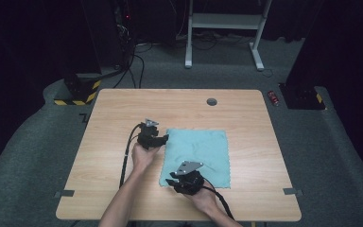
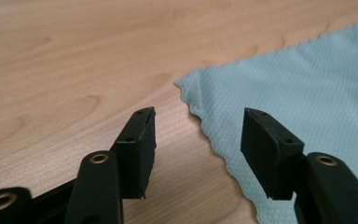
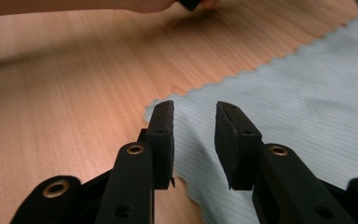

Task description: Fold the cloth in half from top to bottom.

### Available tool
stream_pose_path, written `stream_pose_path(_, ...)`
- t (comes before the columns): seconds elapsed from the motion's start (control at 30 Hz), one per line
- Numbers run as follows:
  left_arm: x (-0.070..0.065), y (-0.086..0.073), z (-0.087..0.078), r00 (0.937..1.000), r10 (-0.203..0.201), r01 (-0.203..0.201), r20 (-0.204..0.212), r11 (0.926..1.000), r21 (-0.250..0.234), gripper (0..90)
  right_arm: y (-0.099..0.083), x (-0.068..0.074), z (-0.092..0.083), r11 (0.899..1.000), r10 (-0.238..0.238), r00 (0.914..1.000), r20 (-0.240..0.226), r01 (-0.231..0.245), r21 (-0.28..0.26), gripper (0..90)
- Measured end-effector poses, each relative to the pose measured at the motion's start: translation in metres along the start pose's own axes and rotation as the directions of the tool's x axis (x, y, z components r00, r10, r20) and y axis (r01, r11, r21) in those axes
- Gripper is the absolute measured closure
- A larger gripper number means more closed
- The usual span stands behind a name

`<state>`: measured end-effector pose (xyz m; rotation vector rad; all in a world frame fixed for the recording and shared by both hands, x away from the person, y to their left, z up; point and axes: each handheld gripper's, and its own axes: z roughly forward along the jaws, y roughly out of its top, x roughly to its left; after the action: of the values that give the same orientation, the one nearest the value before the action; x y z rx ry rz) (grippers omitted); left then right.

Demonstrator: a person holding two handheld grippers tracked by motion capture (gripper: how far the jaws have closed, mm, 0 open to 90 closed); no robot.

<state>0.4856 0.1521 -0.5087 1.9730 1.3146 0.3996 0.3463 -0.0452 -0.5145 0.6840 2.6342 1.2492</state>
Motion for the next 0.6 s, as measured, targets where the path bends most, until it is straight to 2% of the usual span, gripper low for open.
stream_pose_path(0.03,0.0,0.003,0.001,0.9999,0.01,-0.01,-0.004,0.9999,0.013,43.9,0.001,0.002,0.001,1.0,-0.004,1.0,-0.002,0.004,0.0,68.1)
stream_pose_path(0.17,0.0,0.017,-0.001,1.0,0.002,-0.002,0.001,0.9999,-0.017,44.4,0.003,0.01,0.007,1.0,-0.017,0.9997,-0.02,0.017,-0.001,68.1)
stream_pose_path(0.23,0.0,0.022,0.004,0.9999,0.014,-0.014,-0.005,0.9998,0.016,43.4,0.003,0.013,0.009,1.0,-0.009,0.9997,-0.024,0.009,0.001,68.1)
stream_pose_path(0.27,-0.001,0.023,0.006,0.9998,0.017,-0.017,-0.011,0.9998,0.012,43.4,0.003,0.014,0.011,1.0,-0.014,0.9996,-0.026,0.014,0.001,68.0)
stream_pose_path(0.33,0.0,0.023,0.01,1.0,-0.003,0.003,-0.006,1.0,0.005,43.8,0.003,0.016,0.012,1.0,-0.014,0.9994,-0.031,0.014,0.003,67.9)
stream_pose_path(0.4,0.002,0.022,0.015,0.9999,-0.007,0.008,-0.013,0.999,0.044,43.6,0.004,0.019,0.014,1.0,-0.021,0.9993,-0.03,0.021,0.002,67.9)
stream_pose_path(0.47,0.003,0.023,0.019,0.9998,-0.004,0.005,-0.021,0.9981,0.061,43.2,0.004,0.021,0.016,1.0,-0.025,0.9993,-0.027,0.025,0.006,67.6)
stream_pose_path(0.6,0.003,0.027,0.023,0.9994,-0.014,0.016,-0.031,0.9987,0.048,43.6,0.004,0.023,0.019,1.0,-0.022,0.9995,-0.025,0.022,0.0,67.4)
